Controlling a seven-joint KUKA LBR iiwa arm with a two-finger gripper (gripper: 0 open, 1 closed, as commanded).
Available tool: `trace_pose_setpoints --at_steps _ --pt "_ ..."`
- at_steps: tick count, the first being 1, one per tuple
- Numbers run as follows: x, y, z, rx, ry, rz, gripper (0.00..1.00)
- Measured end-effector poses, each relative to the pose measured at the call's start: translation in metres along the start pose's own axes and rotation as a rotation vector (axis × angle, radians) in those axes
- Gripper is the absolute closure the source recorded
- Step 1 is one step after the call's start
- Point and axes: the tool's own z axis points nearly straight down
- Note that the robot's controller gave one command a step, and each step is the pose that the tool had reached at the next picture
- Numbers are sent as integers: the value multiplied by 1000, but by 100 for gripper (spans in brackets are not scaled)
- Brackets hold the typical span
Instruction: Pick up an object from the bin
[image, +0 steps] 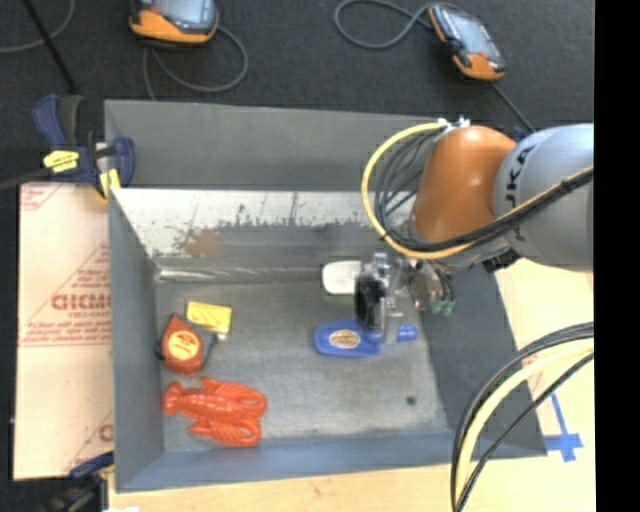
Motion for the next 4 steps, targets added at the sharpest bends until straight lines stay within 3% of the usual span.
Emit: trace_pose_setpoints --at_steps 1,2,3,4 --pt "-1 0 -5 1 -6 -1 0" --pt "7 -25 45 4 -41 -118 100" --pt "7 -25 45 4 -41 -118 100" --pt "23 -46 7 -1 -2 -145 100"
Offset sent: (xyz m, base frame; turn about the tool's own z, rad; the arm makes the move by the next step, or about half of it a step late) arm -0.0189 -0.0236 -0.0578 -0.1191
